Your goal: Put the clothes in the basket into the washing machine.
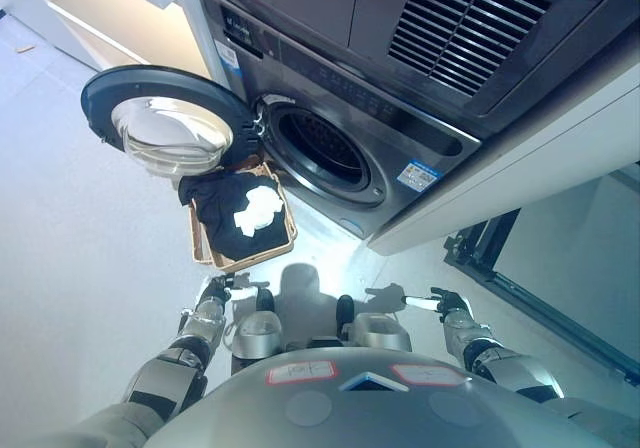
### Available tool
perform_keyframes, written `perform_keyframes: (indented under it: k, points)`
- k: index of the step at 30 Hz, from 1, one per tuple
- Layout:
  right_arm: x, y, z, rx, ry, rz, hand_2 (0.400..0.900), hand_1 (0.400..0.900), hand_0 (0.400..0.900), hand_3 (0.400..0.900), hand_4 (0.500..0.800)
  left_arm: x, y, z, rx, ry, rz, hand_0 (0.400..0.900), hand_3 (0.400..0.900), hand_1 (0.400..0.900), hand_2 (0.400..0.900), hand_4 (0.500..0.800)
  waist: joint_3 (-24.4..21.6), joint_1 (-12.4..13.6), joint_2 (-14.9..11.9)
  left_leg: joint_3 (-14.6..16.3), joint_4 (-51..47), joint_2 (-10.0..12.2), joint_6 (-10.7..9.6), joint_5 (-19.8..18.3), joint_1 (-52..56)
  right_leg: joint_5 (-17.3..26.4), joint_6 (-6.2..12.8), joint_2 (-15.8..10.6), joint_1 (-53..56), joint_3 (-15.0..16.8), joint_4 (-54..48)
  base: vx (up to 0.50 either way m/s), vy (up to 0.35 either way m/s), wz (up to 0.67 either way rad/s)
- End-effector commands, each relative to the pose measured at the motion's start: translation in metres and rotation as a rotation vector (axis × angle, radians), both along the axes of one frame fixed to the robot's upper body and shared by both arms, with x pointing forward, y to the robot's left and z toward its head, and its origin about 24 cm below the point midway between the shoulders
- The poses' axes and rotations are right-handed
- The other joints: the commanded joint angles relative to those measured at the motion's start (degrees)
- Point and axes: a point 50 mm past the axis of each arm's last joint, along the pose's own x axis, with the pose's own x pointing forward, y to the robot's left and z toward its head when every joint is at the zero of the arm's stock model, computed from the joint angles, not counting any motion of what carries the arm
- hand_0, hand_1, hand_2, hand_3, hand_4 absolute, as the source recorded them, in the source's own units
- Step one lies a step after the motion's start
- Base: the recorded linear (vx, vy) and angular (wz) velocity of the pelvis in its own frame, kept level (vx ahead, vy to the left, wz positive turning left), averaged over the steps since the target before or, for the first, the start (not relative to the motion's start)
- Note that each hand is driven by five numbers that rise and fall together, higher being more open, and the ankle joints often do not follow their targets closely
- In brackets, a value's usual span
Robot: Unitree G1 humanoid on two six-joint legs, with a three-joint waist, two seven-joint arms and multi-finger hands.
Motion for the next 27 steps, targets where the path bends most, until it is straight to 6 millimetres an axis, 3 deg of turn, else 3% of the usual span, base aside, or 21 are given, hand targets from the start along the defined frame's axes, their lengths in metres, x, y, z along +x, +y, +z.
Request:
perform_keyframes:
  k: [1,11,15,21,24,27]
  points:
    - [0.009,-0.019,0.008,-0.075,-0.015,0.019,0.9,0.9,0.9,0.9,0.8,0.055,0.02,0.025,0.188,-0.125,-0.199,0.9,0.9,0.9,0.9,0.8,-1.36,-1.2,-0.02,-0.77,1.05,-1.71,1.63,-1.21,-2.63,0.5,3.45,-2.2,-1.63,0.33,2.11,0.0,0.0,0.0]
    - [0.018,-0.024,0.014,-0.109,-0.08,0.0,0.9,0.9,0.9,0.9,0.8,0.113,0.032,0.066,0.435,-0.345,-0.385,0.9,0.9,0.9,0.9,0.8,0.99,-2.23,0.77,0.12,5.34,-1.87,1.69,-2.84,-7.87,-1.04,4.15,-3.77,-5.92,-0.36,5.78,0.0,0.013,0.0]
    - [0.044,-0.031,0.026,-0.136,-0.185,-0.021,0.9,0.9,0.9,0.9,0.8,0.15,0.025,0.095,0.488,-0.512,-0.423,0.9,0.9,0.9,0.9,0.8,6.21,-3.19,1.25,0.66,13.09,-2.6,1.53,-4.35,-17.72,-2.09,4.26,-4.62,-15.79,-0.59,12.74,-0.2,0.049,-0.06]
    - [0.074,-0.044,0.046,-0.179,-0.313,-0.071,0.9,0.9,0.9,0.9,0.8,0.189,0.024,0.133,0.624,-0.627,-0.507,0.9,0.9,0.9,0.9,0.8,8.06,-4.73,1.88,2.6,21.61,-2.38,1.79,-6.71,-30.06,-2.51,5.09,-5.68,-29.61,0.03,21.59,-0.07,0.074,-0.16]
    - [0.086,-0.051,0.057,-0.196,-0.386,-0.083,0.9,0.9,0.9,0.9,0.8,0.211,0.028,0.162,0.721,-0.71,-0.543,0.9,0.9,0.9,0.9,0.8,10.4,-5.44,1.54,3.3,24.28,-1.68,1.86,-7.08,-34.85,-1.9,5.22,-6.1,-35.06,0.15,23.98,-0.11,0.057,-0.2]
    - [0.115,-0.054,0.077,-0.208,-0.51,-0.082,0.9,0.9,0.9,0.9,0.8,0.231,0.037,0.196,0.835,-0.785,-0.541,0.9,0.9,0.9,0.9,0.8,11.39,-5.09,0.87,5.35,29.17,0.33,1.02,-8.29,-42.54,-0.72,5.87,-7.78,-43.07,-3.43,26.95,-0.17,0.06,-0.41]
